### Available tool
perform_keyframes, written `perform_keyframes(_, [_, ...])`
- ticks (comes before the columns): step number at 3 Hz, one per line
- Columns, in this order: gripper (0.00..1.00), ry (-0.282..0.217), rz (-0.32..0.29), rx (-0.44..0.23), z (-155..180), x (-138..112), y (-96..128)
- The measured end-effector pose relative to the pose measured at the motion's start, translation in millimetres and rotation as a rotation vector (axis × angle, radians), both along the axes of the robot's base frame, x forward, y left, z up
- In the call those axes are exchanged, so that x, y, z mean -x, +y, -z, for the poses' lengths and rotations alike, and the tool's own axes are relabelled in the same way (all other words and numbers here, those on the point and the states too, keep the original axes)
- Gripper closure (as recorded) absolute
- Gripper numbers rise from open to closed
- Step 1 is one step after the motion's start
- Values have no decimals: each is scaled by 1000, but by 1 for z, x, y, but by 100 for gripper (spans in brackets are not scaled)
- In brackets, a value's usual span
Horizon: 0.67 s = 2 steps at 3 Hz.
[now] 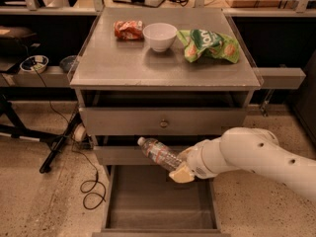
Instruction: Place water bottle into bottom drawer
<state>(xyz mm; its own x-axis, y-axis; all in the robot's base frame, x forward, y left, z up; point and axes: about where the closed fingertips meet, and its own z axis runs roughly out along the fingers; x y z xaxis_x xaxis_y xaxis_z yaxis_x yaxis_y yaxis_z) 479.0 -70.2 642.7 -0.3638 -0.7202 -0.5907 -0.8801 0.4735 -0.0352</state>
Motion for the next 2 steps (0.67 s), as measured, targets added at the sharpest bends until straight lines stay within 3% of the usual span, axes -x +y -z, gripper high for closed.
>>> perform_keyframes(2, [100, -2, -4, -52, 29, 4, 1])
